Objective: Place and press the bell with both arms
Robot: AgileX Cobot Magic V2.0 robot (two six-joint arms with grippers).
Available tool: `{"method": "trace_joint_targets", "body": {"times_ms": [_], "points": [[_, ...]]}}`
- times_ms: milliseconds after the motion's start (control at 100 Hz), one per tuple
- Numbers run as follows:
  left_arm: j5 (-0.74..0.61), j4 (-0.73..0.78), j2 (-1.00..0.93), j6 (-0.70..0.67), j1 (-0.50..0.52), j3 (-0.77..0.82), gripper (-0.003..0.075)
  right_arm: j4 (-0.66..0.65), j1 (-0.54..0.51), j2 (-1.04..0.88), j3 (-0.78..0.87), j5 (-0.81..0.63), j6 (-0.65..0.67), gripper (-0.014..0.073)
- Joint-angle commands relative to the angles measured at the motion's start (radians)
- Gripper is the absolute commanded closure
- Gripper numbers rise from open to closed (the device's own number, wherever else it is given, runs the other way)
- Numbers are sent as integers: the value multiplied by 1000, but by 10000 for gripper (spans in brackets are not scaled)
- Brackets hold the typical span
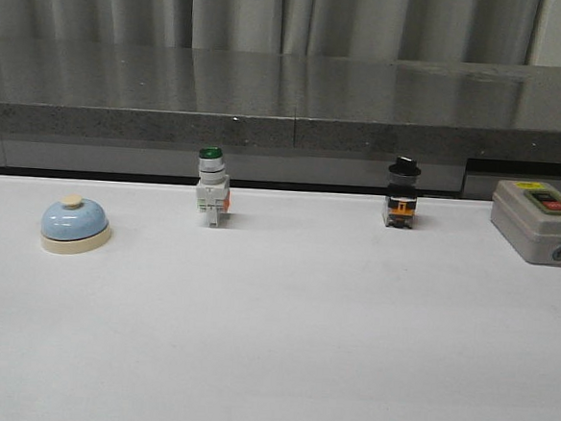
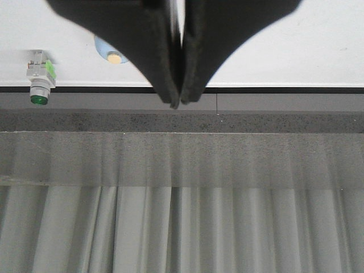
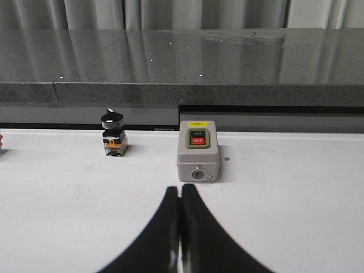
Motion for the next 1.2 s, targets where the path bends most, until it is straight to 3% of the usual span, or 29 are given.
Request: {"method": "trace_joint_targets", "body": {"times_ms": [0,610,1040,1190], "points": [[-86,-10,-34,-3,2,24,739,-11,-7,-15,-1,-77,-5,662],[-75,-47,-32,-3,2,-32,739,-11,-7,-15,-1,-77,-5,662],[337,-60,273,-3,2,-416,739,-11,-7,-15,-1,-77,-5,662],[405,-60,434,8,2,-552,739,-11,-7,-15,-1,-77,-5,662]]}}
